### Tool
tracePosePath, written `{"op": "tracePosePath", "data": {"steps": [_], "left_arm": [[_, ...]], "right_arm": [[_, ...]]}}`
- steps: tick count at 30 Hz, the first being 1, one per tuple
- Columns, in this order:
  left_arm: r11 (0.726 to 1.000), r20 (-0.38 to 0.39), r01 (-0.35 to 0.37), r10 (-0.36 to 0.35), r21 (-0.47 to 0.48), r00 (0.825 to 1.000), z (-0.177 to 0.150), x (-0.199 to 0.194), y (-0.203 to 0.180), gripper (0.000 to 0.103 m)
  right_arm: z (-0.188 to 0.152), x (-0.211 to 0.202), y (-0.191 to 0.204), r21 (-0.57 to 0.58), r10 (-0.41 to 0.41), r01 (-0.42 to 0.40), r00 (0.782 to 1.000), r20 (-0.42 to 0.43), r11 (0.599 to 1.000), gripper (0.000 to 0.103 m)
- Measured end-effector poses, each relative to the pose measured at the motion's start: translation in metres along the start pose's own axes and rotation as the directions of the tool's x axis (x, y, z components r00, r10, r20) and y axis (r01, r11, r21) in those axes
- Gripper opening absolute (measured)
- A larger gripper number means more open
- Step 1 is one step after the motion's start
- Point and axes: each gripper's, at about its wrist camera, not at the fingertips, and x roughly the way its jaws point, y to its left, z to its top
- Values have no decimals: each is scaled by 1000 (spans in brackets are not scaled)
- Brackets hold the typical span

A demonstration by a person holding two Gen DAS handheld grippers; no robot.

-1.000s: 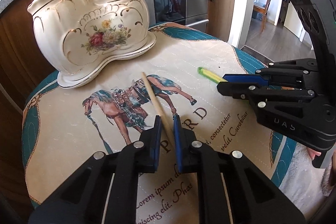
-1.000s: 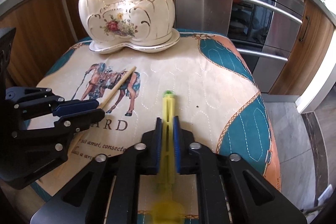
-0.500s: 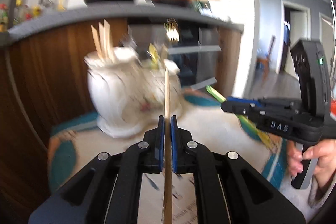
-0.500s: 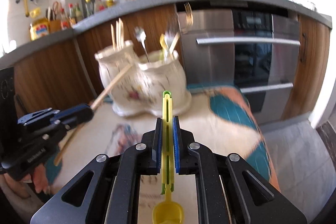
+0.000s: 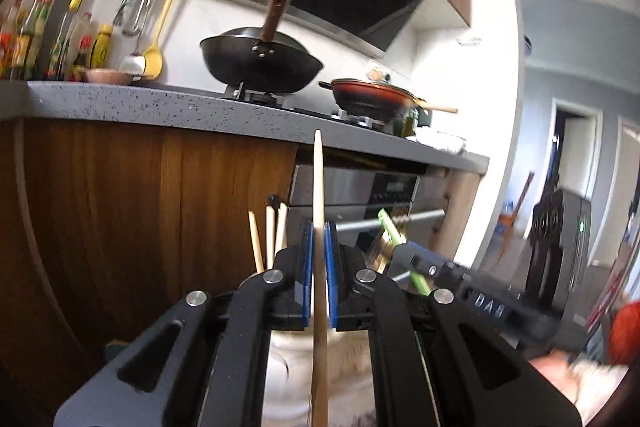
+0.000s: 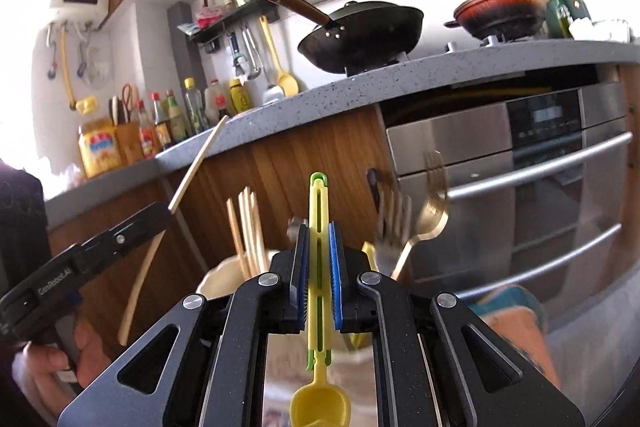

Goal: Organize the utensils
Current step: 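Lower the plastic spoon into the smaller cup with right while left lowers chopstick into larger cup, then open both tools and withdraw them from the ceramic holder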

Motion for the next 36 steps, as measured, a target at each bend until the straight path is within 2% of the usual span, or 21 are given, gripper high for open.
{"op": "tracePosePath", "data": {"steps": [9, 14, 18, 22, 26, 30, 36], "left_arm": [[1000, 66, -8, 10, -17, 998, 10, 51, 11, 6], [998, 106, -49, 45, 30, 993, -2, 64, 6, 6], [995, 128, -77, 69, 56, 989, -12, 59, 3, 6], [995, 114, -81, 73, 66, 991, -18, 48, 5, 6], [993, 82, -86, 79, 77, 993, -27, 36, 8, 6], [993, 44, -76, 73, 88, 996, -36, 32, 6, 6], [988, 5, -86, 86, 130, 996, -49, 29, -1, 6]], "right_arm": [[9, 35, -15, 18, 34, -34, 999, 27, 999, 10], [6, 38, -21, 28, 33, -34, 999, 26, 999, 10], [2, 41, -21, 16, 27, -27, 999, 25, 1000, 10], [-2, 44, -17, 1, 2, -2, 1000, 31, 1000, 10], [-10, 47, -7, -78, -65, 70, 996, 67, 995, 10], [-22, 51, 5, -188, -126, 142, 987, 98, 972, 11], [-32, 48, 5, -208, -139, 151, 988, 72, 966, 11]]}}
